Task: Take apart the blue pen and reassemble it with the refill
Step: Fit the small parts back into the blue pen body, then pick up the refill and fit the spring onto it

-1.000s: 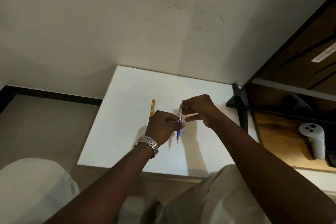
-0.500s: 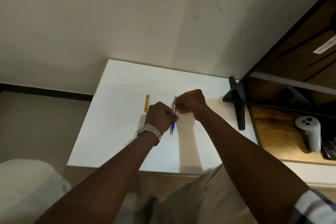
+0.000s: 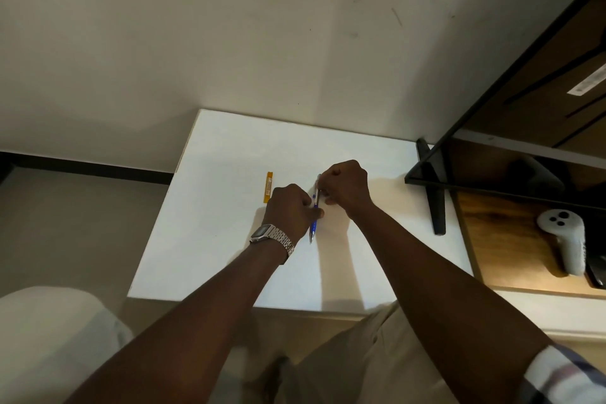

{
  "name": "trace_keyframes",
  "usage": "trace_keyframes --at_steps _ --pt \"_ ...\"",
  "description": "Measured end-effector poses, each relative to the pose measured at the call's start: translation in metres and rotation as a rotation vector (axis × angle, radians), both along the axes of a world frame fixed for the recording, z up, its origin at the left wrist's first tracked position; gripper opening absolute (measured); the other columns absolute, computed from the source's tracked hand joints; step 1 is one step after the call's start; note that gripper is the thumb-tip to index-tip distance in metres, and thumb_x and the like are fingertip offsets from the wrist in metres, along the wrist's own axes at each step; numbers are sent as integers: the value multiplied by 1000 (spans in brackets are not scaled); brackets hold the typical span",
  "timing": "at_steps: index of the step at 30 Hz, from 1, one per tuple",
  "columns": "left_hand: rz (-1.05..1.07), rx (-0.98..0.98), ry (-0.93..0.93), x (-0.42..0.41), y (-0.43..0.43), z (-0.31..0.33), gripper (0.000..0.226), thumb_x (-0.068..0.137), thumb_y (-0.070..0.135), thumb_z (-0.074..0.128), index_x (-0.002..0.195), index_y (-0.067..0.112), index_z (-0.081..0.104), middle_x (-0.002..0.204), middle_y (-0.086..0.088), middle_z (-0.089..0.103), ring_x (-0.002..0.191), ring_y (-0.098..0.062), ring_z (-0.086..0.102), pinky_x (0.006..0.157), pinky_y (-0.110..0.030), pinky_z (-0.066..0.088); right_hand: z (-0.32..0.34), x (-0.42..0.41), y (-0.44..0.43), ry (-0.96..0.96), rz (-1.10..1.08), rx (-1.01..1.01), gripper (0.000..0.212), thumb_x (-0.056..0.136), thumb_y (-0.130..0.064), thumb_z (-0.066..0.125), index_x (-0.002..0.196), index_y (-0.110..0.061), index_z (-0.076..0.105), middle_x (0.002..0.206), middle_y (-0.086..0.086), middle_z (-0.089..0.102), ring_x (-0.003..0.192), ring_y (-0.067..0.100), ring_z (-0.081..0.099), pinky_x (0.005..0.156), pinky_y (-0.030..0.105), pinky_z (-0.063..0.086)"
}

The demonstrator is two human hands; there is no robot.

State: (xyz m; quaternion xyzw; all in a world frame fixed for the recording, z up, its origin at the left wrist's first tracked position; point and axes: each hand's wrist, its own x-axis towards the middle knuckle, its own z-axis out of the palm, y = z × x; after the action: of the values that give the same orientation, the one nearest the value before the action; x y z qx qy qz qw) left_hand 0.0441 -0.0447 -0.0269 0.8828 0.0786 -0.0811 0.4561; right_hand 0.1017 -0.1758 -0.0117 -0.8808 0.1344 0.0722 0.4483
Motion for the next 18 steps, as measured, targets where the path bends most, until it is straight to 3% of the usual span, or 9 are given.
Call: trace_keyframes --at_steps 3,6,8,11,13,16,18 --pt "19 -104 -29 -2 12 9 21 78 21 86 74 1 79 73 -16 77 67 -30 73 63 -35 58 2 -1 1 -3 14 -29 9 77 4 68 75 4 78 67 17 74 63 42 75 62 45 66" --pt "146 -241 -25 1 36 22 18 80 20 84 71 5 78 63 -14 74 46 -21 63 47 -25 51 6 -2 -1 7 6 7 7 76 3 71 76 3 78 69 16 74 60 35 71 59 44 65" --pt "185 -199 -68 8 60 28 17 82 19 82 75 4 79 67 -16 75 50 -23 63 54 -27 53 12 -4 -2 -31 -4 27 6 76 2 71 75 1 78 68 11 72 59 30 67 58 46 63" --pt "171 -60 -65 23 92 31 17 82 18 81 79 2 80 77 -18 78 75 -31 76 77 -39 62 22 -12 7 -77 63 17 7 76 0 72 74 -2 78 68 6 73 62 27 70 63 50 64" --pt "139 33 -16 31 100 29 24 81 26 84 79 2 79 81 -15 79 86 -32 76 85 -42 61 24 -21 18 -64 147 -27 7 78 -2 73 76 -3 80 69 5 75 70 27 75 69 47 66" --pt "37 211 36 40 93 26 38 78 42 84 68 9 67 80 -10 70 94 -36 70 78 -36 54 24 -38 36 -37 261 -120 9 80 -7 73 79 -5 82 73 4 77 76 26 75 73 40 64" --pt "6 275 53 43 83 24 44 73 50 84 72 12 62 86 -10 69 94 -35 68 71 -34 49 21 -50 44 -47 355 -233 12 81 -12 72 79 -4 81 78 9 79 81 26 73 73 33 56"
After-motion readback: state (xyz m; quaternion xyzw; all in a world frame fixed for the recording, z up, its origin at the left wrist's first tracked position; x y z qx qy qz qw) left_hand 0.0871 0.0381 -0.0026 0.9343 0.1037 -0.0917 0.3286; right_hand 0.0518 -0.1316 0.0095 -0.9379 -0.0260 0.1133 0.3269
